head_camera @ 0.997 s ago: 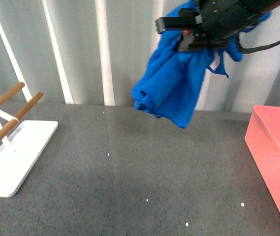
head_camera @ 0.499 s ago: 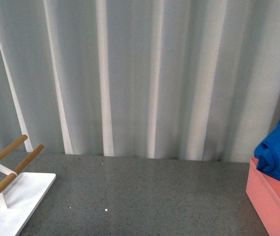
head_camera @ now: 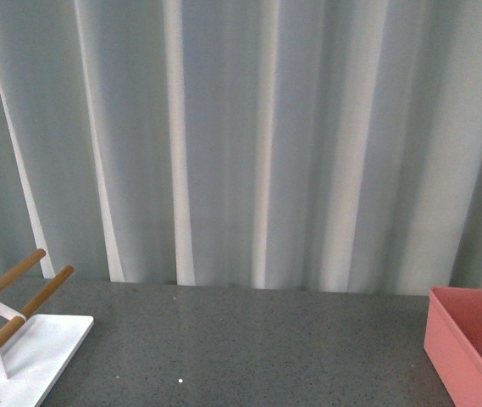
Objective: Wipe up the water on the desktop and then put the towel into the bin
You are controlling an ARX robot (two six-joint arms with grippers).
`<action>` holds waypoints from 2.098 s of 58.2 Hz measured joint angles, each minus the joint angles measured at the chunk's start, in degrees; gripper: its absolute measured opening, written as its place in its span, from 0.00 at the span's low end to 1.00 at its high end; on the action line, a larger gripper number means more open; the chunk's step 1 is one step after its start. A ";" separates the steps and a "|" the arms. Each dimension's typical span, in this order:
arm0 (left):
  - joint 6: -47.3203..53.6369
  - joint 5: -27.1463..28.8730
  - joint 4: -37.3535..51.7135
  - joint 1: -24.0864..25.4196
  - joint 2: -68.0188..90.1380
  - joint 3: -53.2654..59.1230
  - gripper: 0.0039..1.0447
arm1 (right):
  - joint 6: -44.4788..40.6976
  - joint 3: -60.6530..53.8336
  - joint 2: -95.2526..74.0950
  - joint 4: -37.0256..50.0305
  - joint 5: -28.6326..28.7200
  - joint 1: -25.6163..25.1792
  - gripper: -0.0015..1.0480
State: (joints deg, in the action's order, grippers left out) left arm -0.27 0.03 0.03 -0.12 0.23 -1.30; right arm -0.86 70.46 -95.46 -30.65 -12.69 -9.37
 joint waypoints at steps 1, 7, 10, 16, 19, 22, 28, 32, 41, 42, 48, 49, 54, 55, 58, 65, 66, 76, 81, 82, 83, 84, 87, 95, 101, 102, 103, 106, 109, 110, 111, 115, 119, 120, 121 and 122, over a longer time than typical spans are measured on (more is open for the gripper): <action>0.00 -0.02 0.00 0.00 0.00 0.00 0.94 | -0.11 -0.26 -0.04 0.22 0.35 -0.09 0.05; 0.00 -0.04 0.00 0.00 0.00 0.00 0.94 | -0.37 -0.72 -0.33 1.22 0.77 -0.42 0.05; 0.00 -0.02 0.00 0.00 0.00 0.00 0.94 | -0.24 -0.72 -0.50 1.29 0.79 -0.70 0.05; 0.00 0.00 0.00 0.00 0.00 0.00 0.94 | 0.17 -0.70 -0.70 0.63 0.63 -1.05 0.07; 0.00 0.00 0.00 0.00 0.00 0.00 0.94 | 0.28 -0.70 -0.79 0.59 0.66 -1.07 0.14; 0.00 -0.02 0.00 0.00 0.00 0.00 0.94 | 0.28 -0.70 -0.83 0.57 0.70 -1.07 0.22; 0.00 -0.02 0.00 0.00 0.00 0.00 0.94 | 0.33 -0.70 -0.90 0.57 0.63 -1.27 0.38; 0.00 -0.02 0.00 0.00 0.00 0.00 0.94 | 0.48 -0.70 -0.92 0.57 0.57 -1.42 0.48; 0.00 -0.02 0.00 0.00 0.00 0.00 0.94 | 0.68 -0.70 -0.92 0.57 0.59 -1.40 0.72; 0.00 -0.02 0.00 0.00 0.00 0.00 0.94 | 0.68 -0.70 -0.92 0.57 0.61 -1.36 0.75; 0.00 -0.02 0.00 0.00 0.00 0.00 0.94 | 0.70 -0.70 -0.92 0.57 0.57 -1.38 0.92; 0.00 -0.02 0.00 0.00 0.00 0.00 0.94 | 0.72 -0.70 -0.92 0.57 0.59 -1.38 0.95; 0.00 -0.02 0.00 0.00 0.00 0.00 0.94 | 0.83 -0.70 -0.92 0.57 0.59 -1.38 0.93; 0.00 -0.02 0.00 0.00 0.00 0.00 0.94 | 0.83 -0.70 -0.92 0.57 0.59 -1.38 0.93; 0.00 -0.02 0.00 0.00 0.00 0.00 0.94 | 0.85 -0.70 -0.92 0.57 0.57 -1.38 0.93; 0.00 -0.02 0.00 0.00 0.00 0.00 0.94 | 0.85 -0.70 -0.92 0.57 0.59 -1.38 0.93; 0.00 -0.02 0.00 0.00 0.00 0.00 0.94 | 0.85 -0.70 -0.92 0.57 0.59 -1.38 0.93; 0.00 0.15 0.00 0.00 0.00 0.00 0.94 | 0.90 -16.44 3.21 33.11 19.04 -2.25 0.77; 0.00 -0.02 0.00 0.00 0.00 0.00 0.94 | 0.85 -30.82 6.64 60.87 22.38 -1.01 0.61; 0.02 -0.02 0.00 0.00 -0.02 0.00 0.94 | 0.83 -31.43 6.97 62.36 22.36 -0.81 0.60; 0.02 -0.04 0.00 0.00 -0.04 0.00 0.94 | 0.83 -34.25 7.61 69.53 22.21 -0.44 0.56; 0.02 -0.07 0.00 0.00 -0.04 0.00 0.94 | 0.83 -36.00 8.46 74.05 22.05 -0.13 0.53; 0.02 -0.02 0.00 0.00 -0.04 0.00 0.94 | 0.81 -39.19 11.32 80.98 21.51 0.52 0.44; 0.00 0.02 0.00 0.00 -0.04 0.00 0.94 | 0.81 -46.66 18.16 85.05 19.98 2.25 0.21; 0.00 0.00 0.00 0.00 -0.04 0.00 0.94 | 0.66 -51.82 21.20 85.09 18.71 3.26 0.03; 0.00 0.00 0.00 0.00 -0.04 0.00 0.94 | 0.70 -52.61 21.88 85.09 18.51 3.43 0.03; 0.00 0.00 0.00 0.00 -0.04 0.00 0.94 | 0.66 -53.35 22.58 85.07 18.29 3.58 0.03; 0.00 -0.02 0.00 0.00 -0.04 0.00 0.94 | 0.66 -55.01 24.61 85.02 17.81 3.98 0.03; 0.00 -0.02 0.00 0.00 -0.04 0.00 0.94 | 0.66 -56.78 27.21 84.78 17.44 4.50 0.03; 0.00 0.00 0.00 0.00 -0.04 0.00 0.94 | 0.66 -57.31 28.04 84.61 17.31 4.68 0.03; 0.00 0.00 0.00 0.00 -0.04 0.00 0.94 | 0.66 -57.83 28.81 84.39 17.22 4.85 0.03; 0.00 -0.02 0.00 0.00 -0.04 0.00 0.94 | 0.66 -59.63 31.32 83.47 16.55 5.55 0.03; 0.00 -0.02 0.00 0.00 -0.04 0.00 0.94 | 0.66 -61.59 34.34 82.05 13.16 8.09 0.03; 0.00 -0.02 0.00 0.00 -0.04 0.00 0.94 | 0.66 -62.03 35.15 81.66 13.14 8.44 0.03; 0.02 -0.02 0.00 0.00 -0.04 0.00 0.94 | 0.66 -62.45 35.98 81.26 13.14 8.68 0.03; 0.00 -0.04 0.00 0.00 -0.04 0.00 0.94 | 0.66 -62.82 36.79 80.87 13.18 8.94 0.03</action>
State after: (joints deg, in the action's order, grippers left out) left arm -0.27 -0.01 0.03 -0.12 0.19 -1.30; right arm -0.21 7.64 -58.67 50.22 0.49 -0.43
